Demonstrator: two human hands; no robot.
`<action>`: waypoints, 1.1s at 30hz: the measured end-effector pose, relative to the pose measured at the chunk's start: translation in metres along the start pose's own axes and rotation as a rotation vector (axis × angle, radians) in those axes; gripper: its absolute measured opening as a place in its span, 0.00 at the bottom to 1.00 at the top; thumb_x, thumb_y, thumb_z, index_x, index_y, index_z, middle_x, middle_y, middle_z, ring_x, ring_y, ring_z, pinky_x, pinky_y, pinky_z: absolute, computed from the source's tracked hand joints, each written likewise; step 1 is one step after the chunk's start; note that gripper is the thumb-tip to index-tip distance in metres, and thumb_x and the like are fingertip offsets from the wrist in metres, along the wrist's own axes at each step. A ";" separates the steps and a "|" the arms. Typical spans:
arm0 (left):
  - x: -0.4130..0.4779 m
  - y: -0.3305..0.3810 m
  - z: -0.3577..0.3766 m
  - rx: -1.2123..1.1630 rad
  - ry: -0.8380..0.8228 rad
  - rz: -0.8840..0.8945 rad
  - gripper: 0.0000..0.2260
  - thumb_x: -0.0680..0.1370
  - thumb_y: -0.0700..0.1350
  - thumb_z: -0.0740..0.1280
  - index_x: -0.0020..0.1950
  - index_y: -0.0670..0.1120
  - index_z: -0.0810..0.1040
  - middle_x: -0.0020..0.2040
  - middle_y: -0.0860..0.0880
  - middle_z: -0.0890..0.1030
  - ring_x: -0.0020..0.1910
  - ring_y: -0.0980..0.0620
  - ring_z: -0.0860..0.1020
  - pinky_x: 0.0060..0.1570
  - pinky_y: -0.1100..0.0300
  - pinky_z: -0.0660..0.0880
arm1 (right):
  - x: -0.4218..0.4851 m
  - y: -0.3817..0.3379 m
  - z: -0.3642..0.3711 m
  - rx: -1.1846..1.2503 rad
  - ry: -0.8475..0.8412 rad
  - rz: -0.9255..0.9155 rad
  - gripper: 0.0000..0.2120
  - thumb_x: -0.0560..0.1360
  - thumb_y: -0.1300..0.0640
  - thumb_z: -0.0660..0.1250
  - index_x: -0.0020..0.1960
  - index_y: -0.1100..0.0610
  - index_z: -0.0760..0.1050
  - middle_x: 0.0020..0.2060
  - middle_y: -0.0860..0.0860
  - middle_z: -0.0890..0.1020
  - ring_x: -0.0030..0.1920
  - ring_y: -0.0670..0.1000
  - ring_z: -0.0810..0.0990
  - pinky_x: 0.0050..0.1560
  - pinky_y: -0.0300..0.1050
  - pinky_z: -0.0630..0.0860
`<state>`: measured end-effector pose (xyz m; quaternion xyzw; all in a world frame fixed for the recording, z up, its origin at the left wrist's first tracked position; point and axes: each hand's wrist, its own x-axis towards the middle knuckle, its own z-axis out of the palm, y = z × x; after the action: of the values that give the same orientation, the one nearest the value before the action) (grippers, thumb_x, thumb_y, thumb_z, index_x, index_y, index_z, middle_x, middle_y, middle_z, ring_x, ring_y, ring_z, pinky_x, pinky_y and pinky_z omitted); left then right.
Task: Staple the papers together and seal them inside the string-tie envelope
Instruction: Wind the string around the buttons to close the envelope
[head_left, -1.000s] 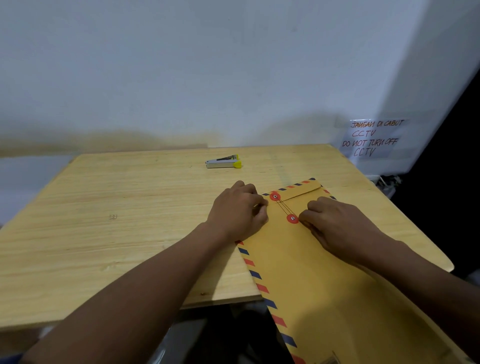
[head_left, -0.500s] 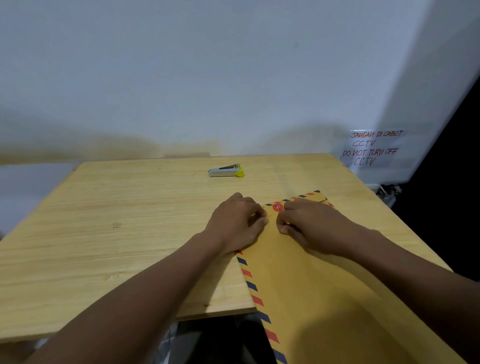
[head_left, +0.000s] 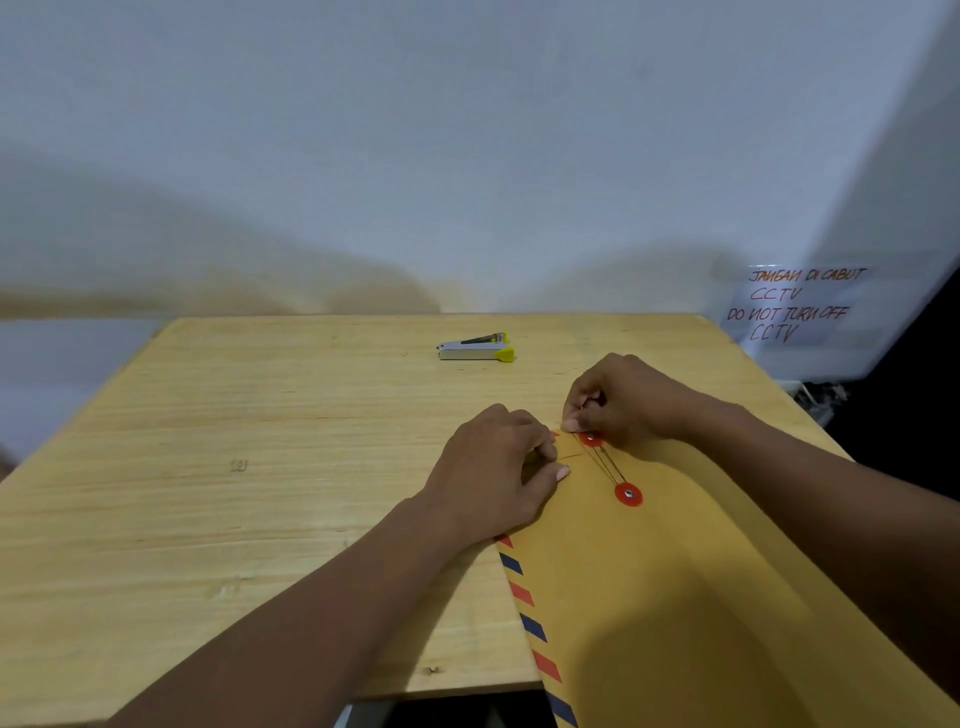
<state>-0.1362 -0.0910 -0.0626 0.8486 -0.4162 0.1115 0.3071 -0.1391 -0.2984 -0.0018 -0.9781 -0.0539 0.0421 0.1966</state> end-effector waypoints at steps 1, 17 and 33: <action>0.000 0.000 0.000 -0.002 0.003 0.002 0.12 0.76 0.57 0.67 0.49 0.51 0.82 0.53 0.56 0.83 0.51 0.55 0.75 0.49 0.54 0.75 | 0.003 0.002 -0.002 0.029 -0.012 0.021 0.02 0.73 0.54 0.74 0.45 0.52 0.85 0.38 0.42 0.83 0.41 0.42 0.80 0.39 0.35 0.71; 0.000 -0.001 0.002 0.007 0.002 -0.001 0.10 0.75 0.56 0.67 0.47 0.51 0.81 0.46 0.56 0.82 0.47 0.53 0.75 0.44 0.51 0.76 | -0.040 0.036 0.007 -0.030 0.171 0.022 0.02 0.75 0.54 0.71 0.46 0.51 0.82 0.41 0.45 0.82 0.42 0.44 0.78 0.42 0.43 0.74; -0.009 0.016 -0.009 0.128 -0.156 -0.081 0.14 0.79 0.56 0.62 0.60 0.51 0.79 0.62 0.56 0.80 0.62 0.54 0.72 0.54 0.51 0.77 | -0.135 0.046 0.013 -0.127 0.269 0.467 0.10 0.73 0.40 0.69 0.49 0.44 0.74 0.49 0.49 0.70 0.52 0.51 0.68 0.52 0.48 0.70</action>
<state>-0.1535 -0.0871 -0.0532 0.8886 -0.3963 0.0588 0.2234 -0.2701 -0.3520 -0.0234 -0.9711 0.1972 -0.0477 0.1253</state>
